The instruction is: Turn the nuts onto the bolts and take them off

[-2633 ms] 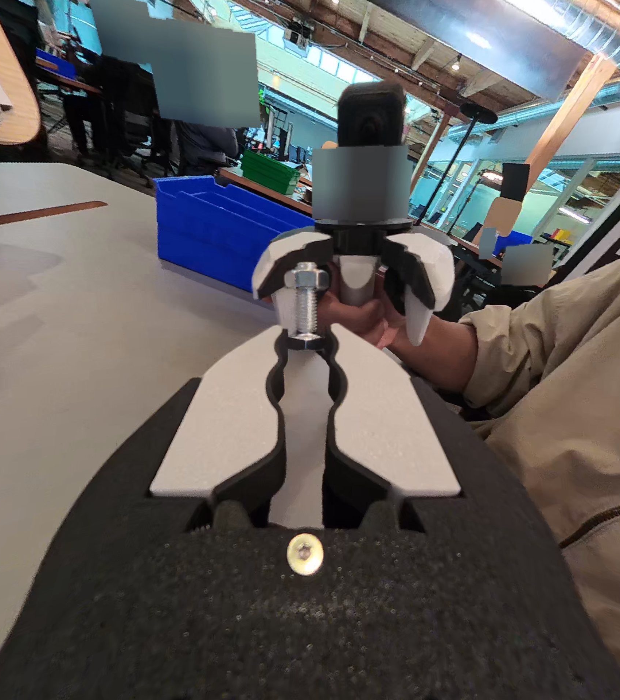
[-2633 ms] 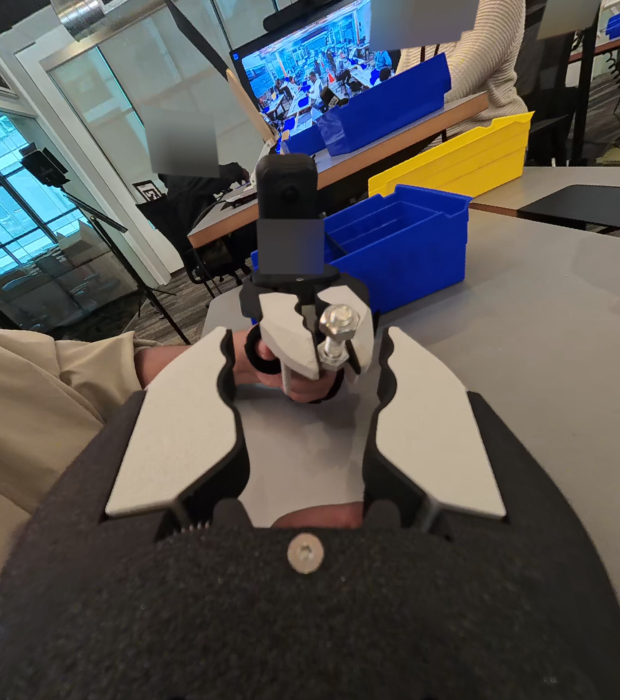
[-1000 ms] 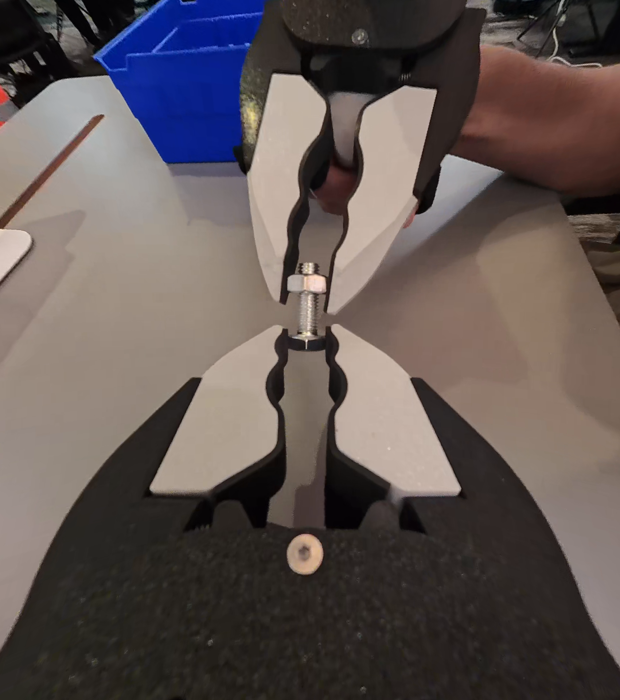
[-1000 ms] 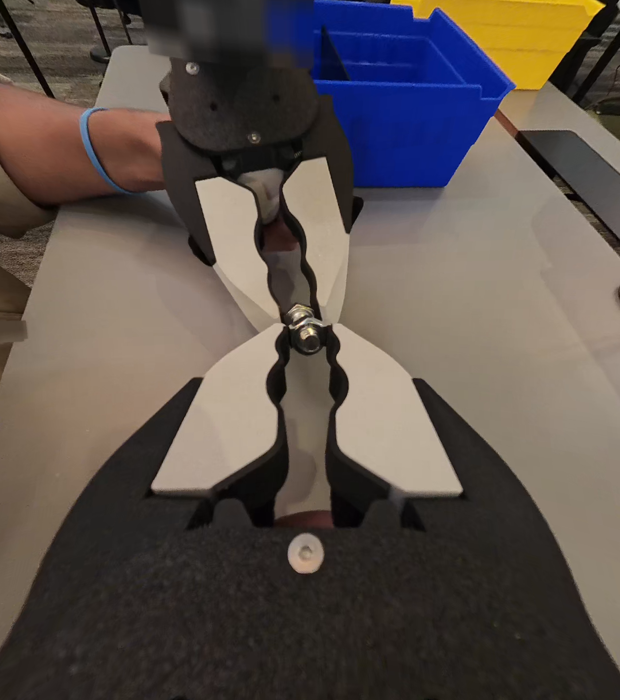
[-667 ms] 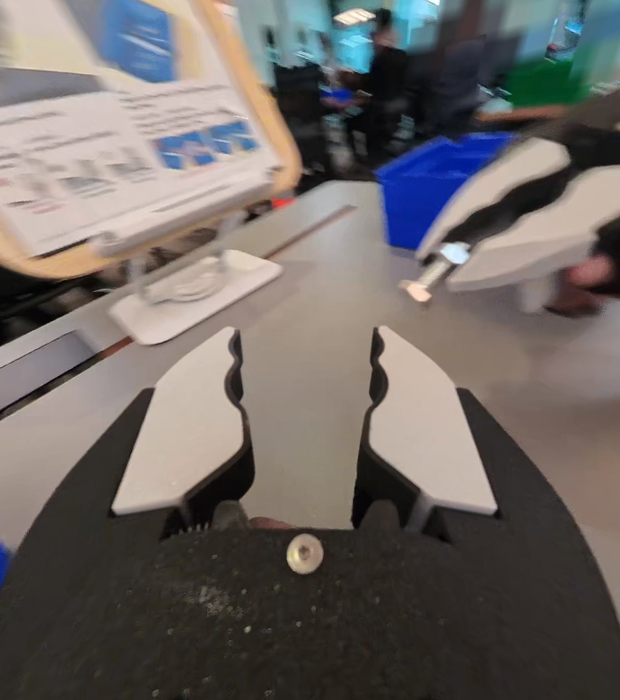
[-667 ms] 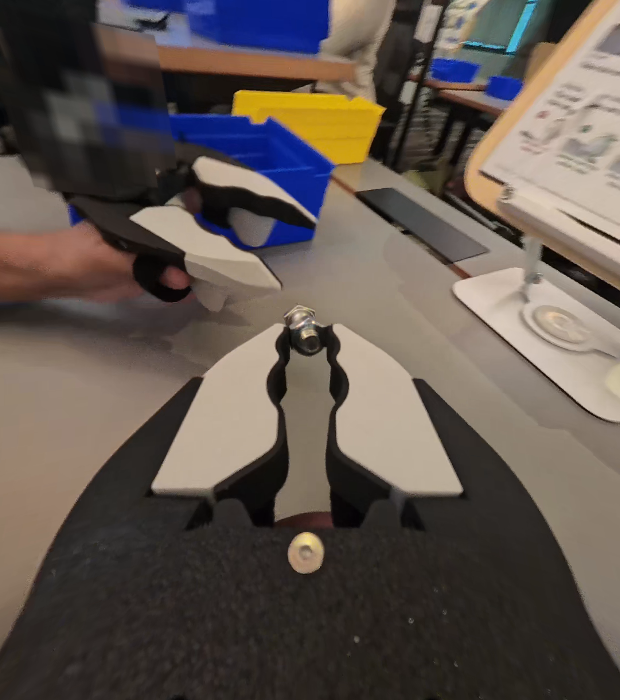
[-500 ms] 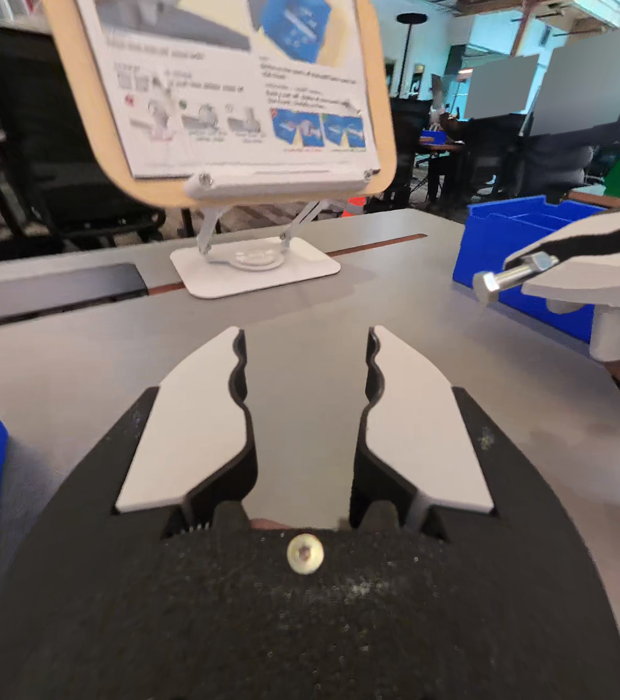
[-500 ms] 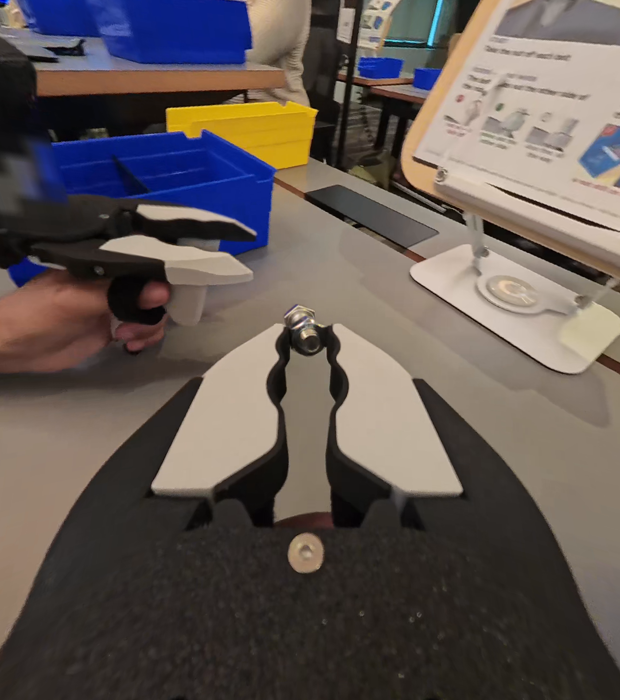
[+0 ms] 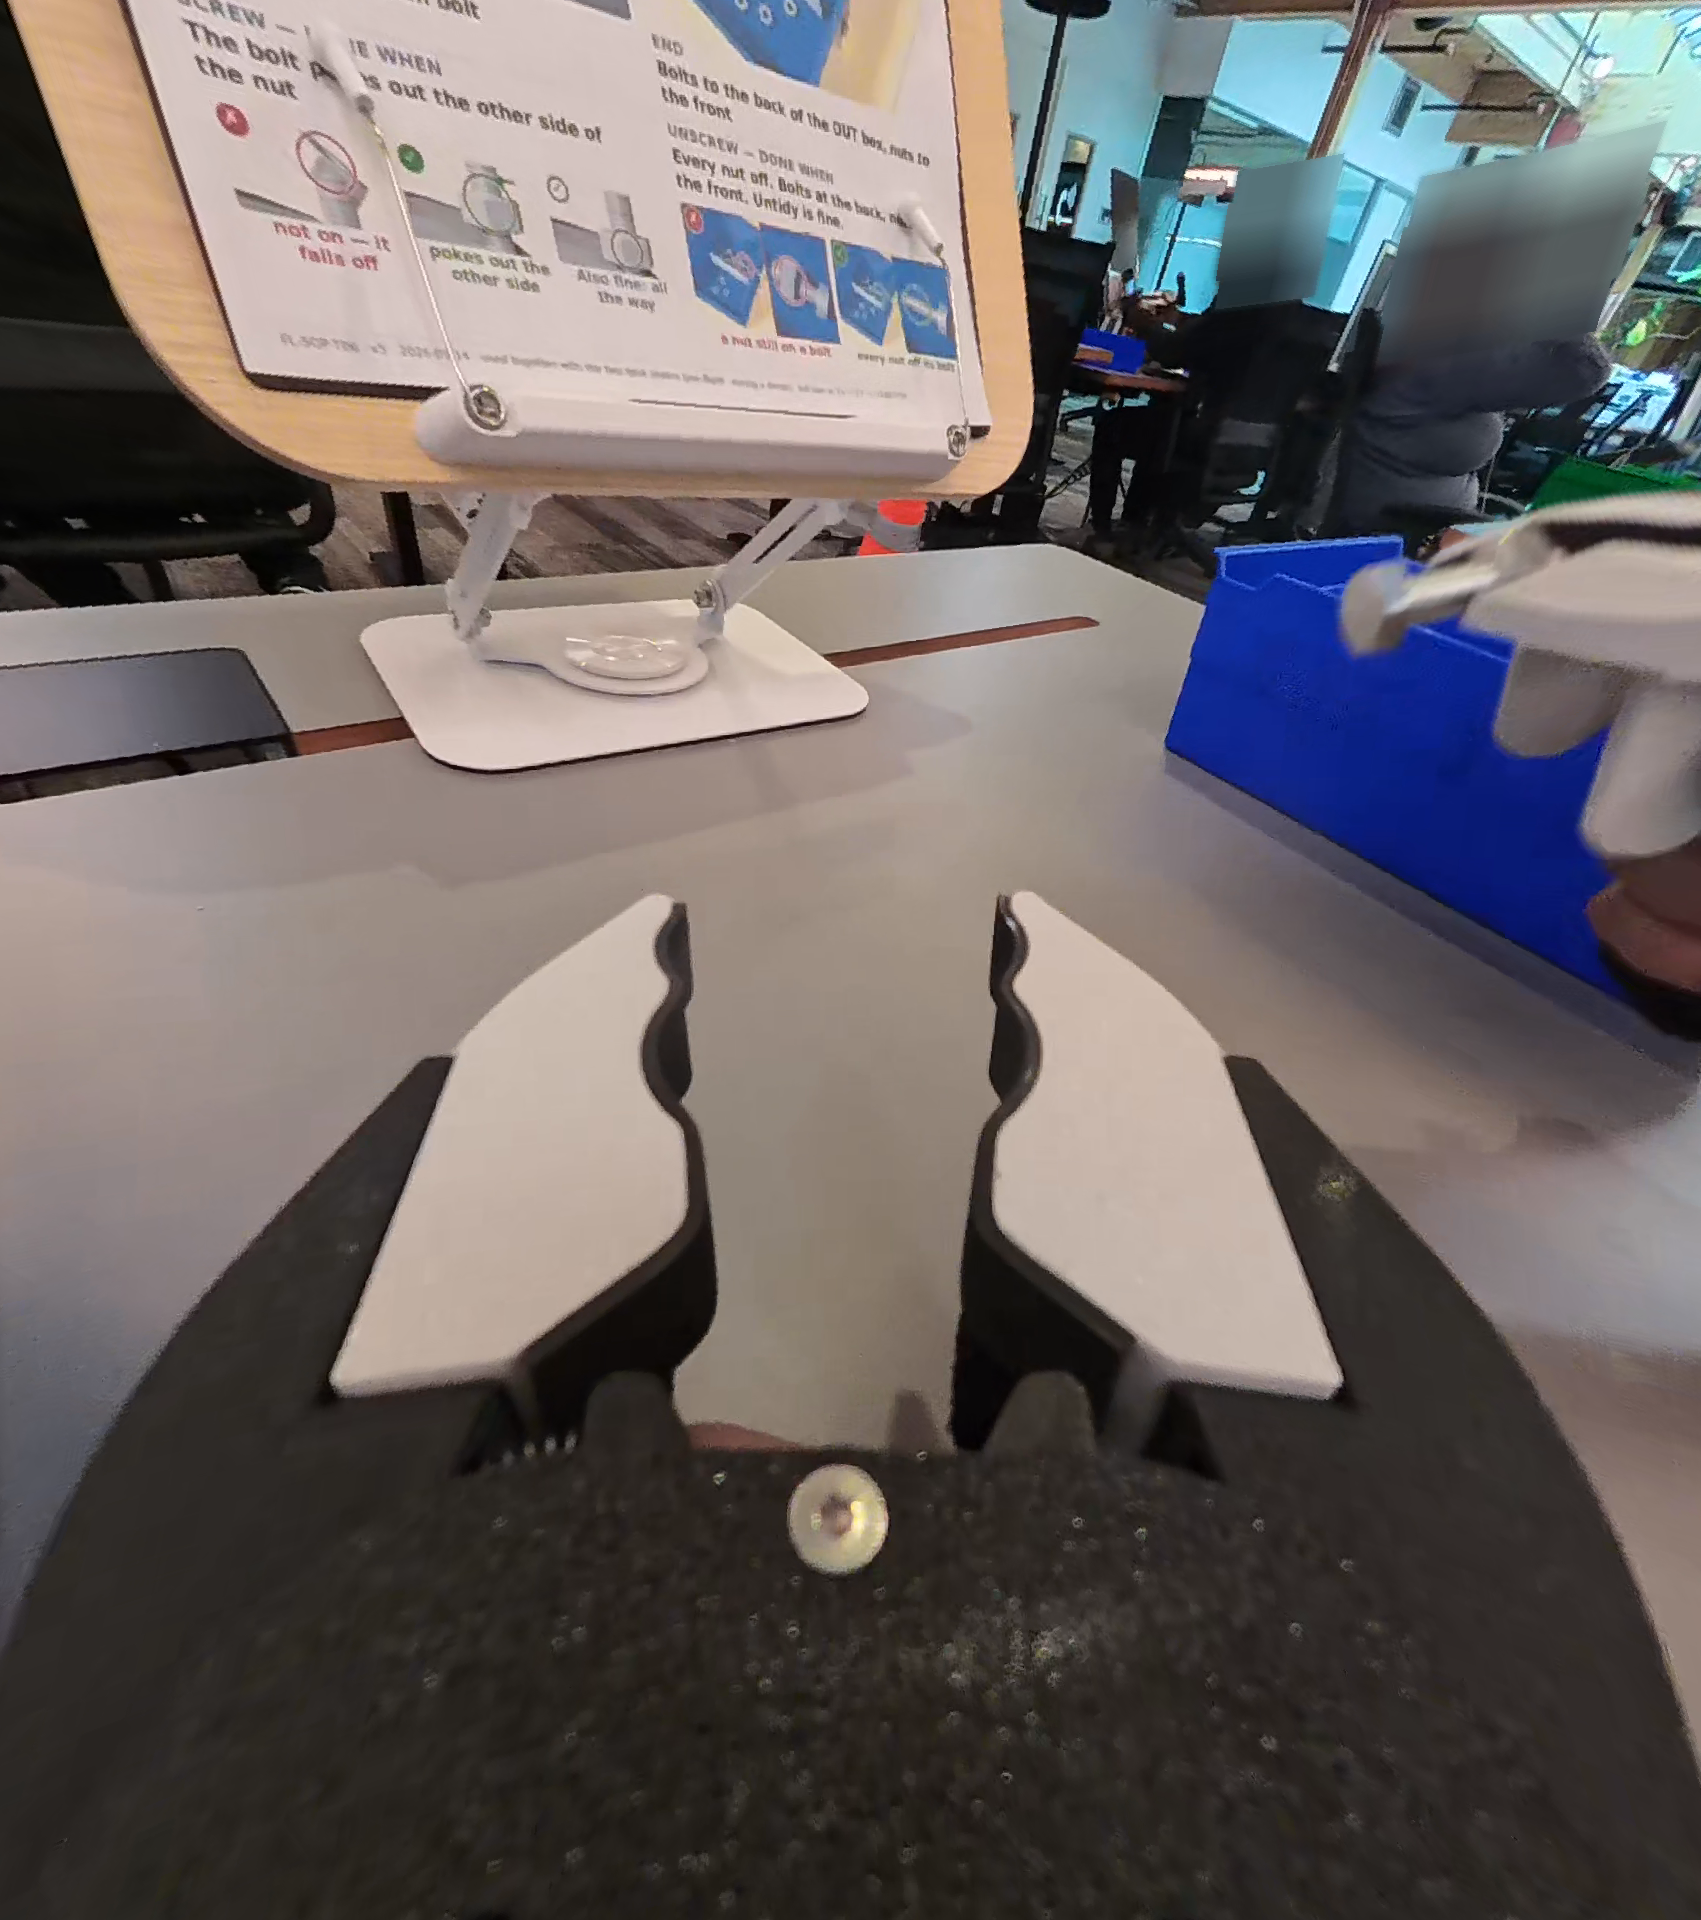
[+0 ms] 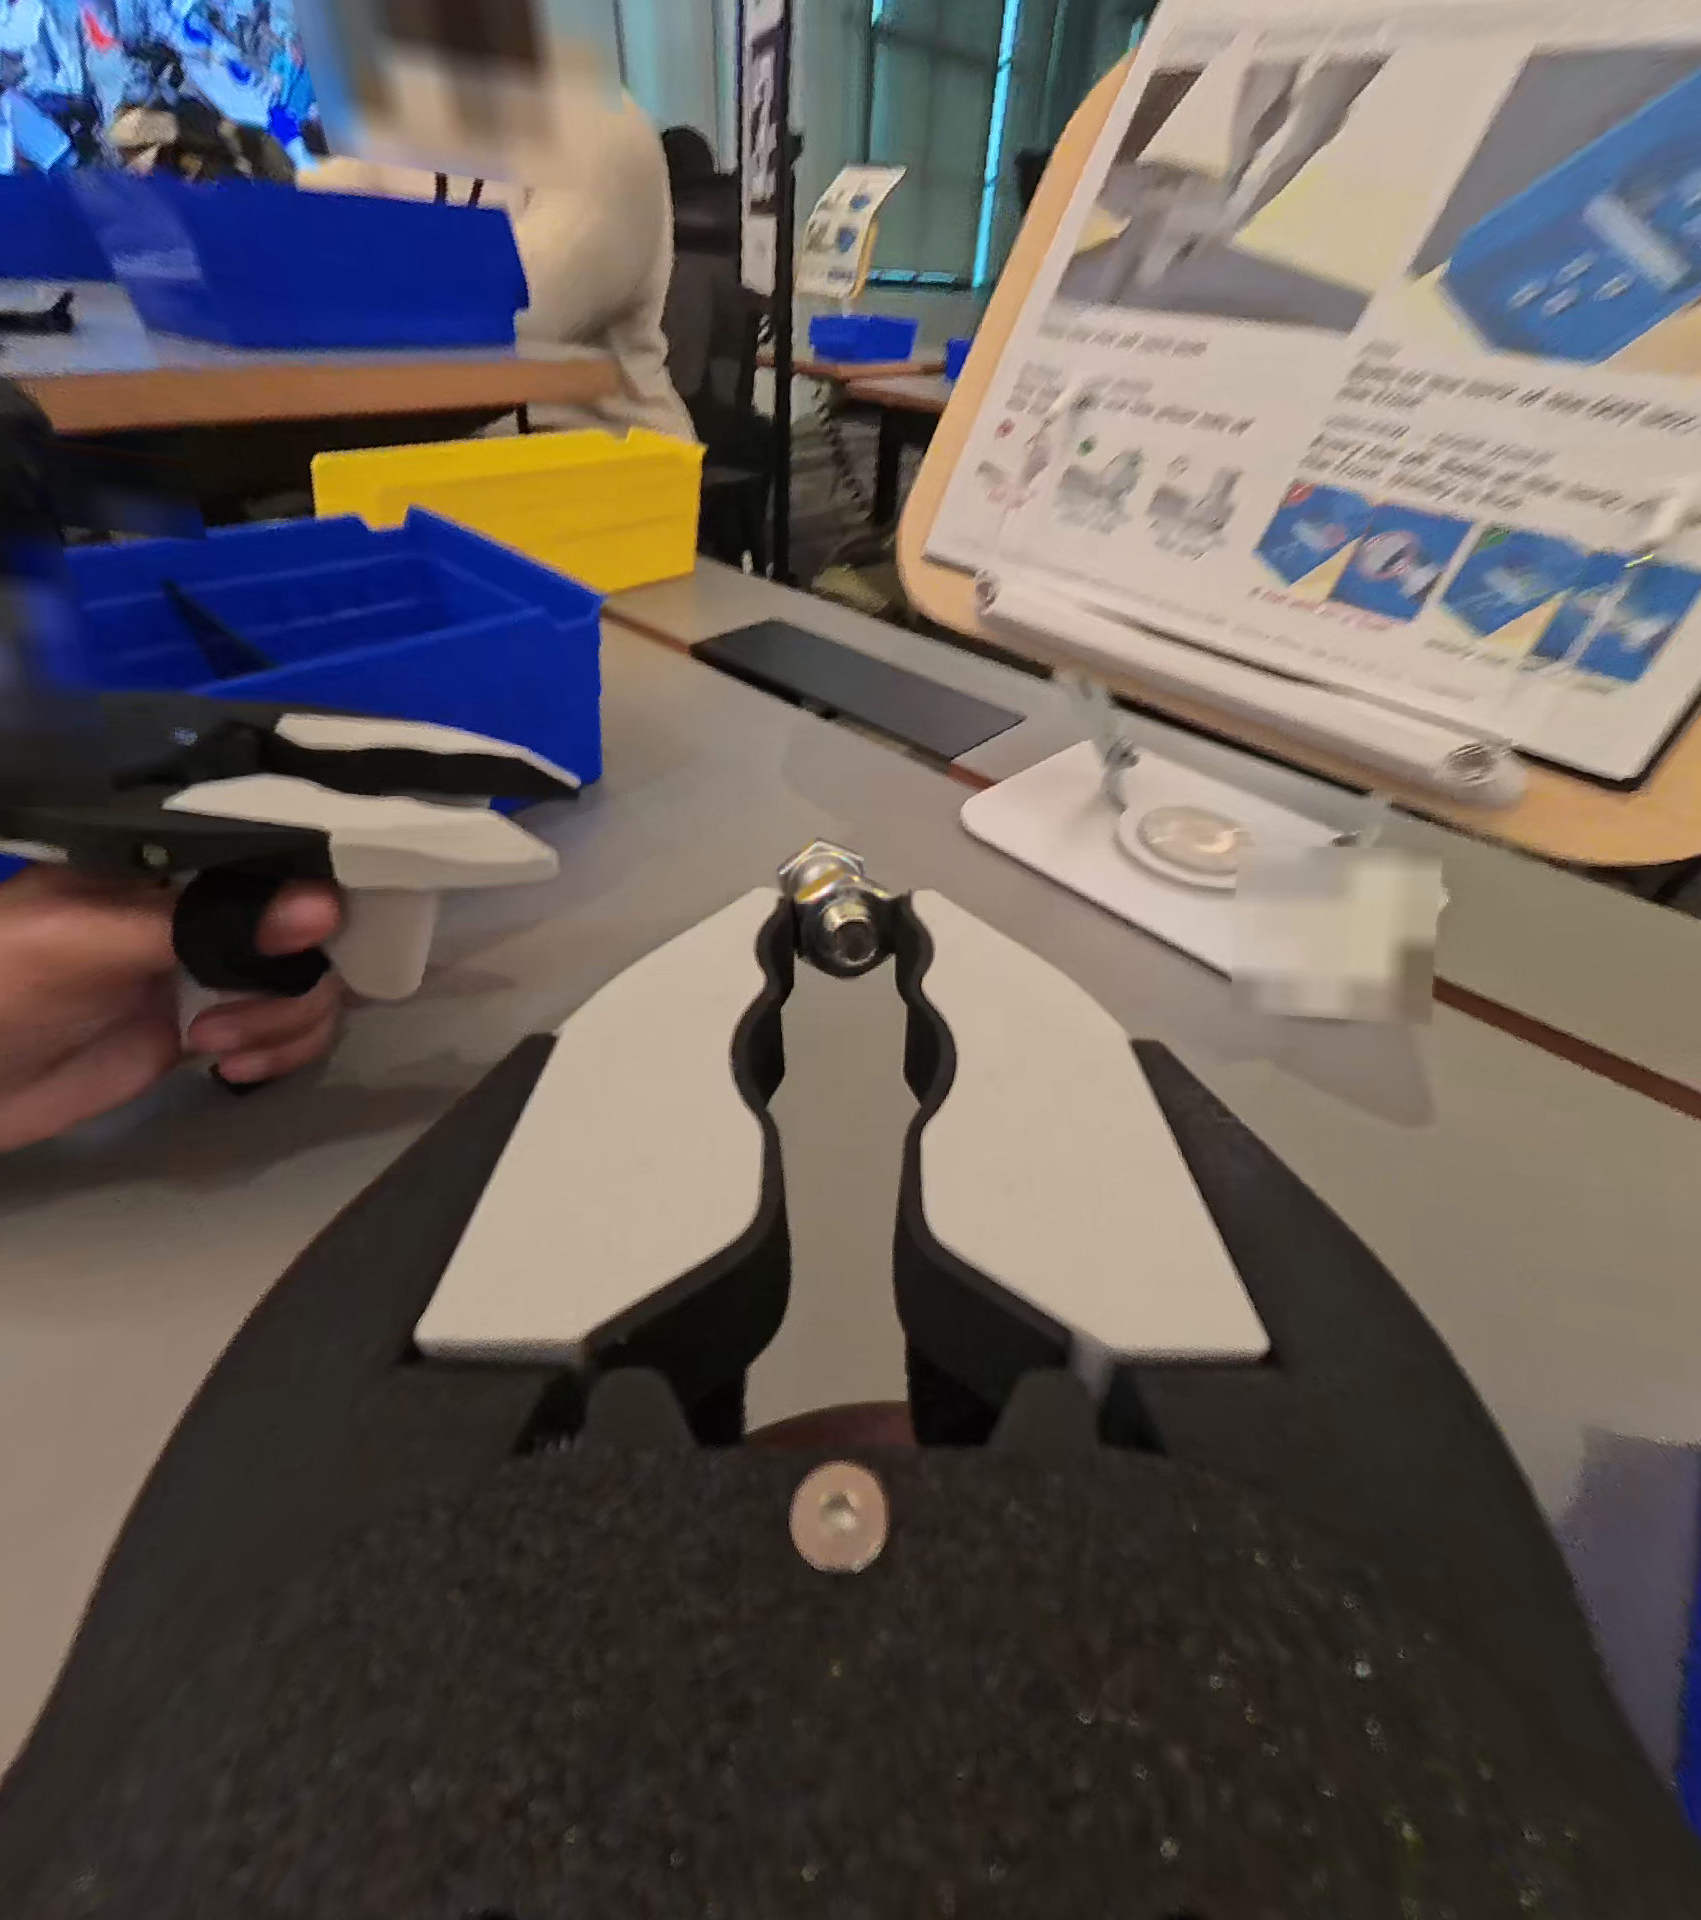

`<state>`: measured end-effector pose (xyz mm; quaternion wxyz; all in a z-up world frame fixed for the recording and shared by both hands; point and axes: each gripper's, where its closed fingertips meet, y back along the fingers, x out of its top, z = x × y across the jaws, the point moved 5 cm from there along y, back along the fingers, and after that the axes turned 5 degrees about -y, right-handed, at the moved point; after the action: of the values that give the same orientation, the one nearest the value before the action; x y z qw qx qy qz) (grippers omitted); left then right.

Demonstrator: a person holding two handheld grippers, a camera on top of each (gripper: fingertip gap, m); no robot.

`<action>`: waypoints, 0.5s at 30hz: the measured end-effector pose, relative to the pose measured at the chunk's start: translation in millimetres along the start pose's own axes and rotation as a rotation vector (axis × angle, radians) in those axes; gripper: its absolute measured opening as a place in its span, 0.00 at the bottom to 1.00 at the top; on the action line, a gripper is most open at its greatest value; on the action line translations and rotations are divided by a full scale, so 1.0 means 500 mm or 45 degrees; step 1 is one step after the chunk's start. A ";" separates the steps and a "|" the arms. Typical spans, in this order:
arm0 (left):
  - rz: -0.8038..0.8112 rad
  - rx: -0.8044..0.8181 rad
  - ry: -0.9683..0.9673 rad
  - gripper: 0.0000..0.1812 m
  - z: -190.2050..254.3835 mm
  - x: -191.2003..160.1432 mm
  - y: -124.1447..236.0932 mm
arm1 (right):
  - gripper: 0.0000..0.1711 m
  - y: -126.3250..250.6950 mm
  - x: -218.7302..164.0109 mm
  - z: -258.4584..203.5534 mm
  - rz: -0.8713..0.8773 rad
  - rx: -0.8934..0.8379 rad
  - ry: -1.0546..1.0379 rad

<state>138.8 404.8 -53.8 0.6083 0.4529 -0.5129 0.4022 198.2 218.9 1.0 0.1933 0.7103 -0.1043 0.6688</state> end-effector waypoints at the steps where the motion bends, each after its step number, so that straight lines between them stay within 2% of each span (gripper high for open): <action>1: 0.001 0.002 0.002 0.30 -0.001 0.000 0.000 | 0.10 0.014 0.018 0.010 0.029 -0.025 0.005; 4: -0.016 -0.021 0.013 0.30 -0.001 -0.001 -0.001 | 0.11 0.083 0.091 0.064 0.116 -0.207 0.128; 8: -0.030 -0.043 0.041 0.30 -0.002 -0.004 -0.003 | 0.10 0.211 0.151 0.192 0.140 -0.572 0.257; 12: -0.055 -0.067 0.039 0.30 0.002 -0.007 -0.008 | 0.11 0.291 0.111 0.331 -0.045 -0.732 0.107; 15: -0.068 -0.085 0.035 0.31 0.005 -0.008 -0.010 | 0.11 0.300 0.020 0.406 -0.326 -0.682 -0.080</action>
<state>142.1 401.1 -58.4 0.6406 0.4404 -0.5054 0.3746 322.6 0.4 24.8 0.4532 0.6617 -0.1926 0.5654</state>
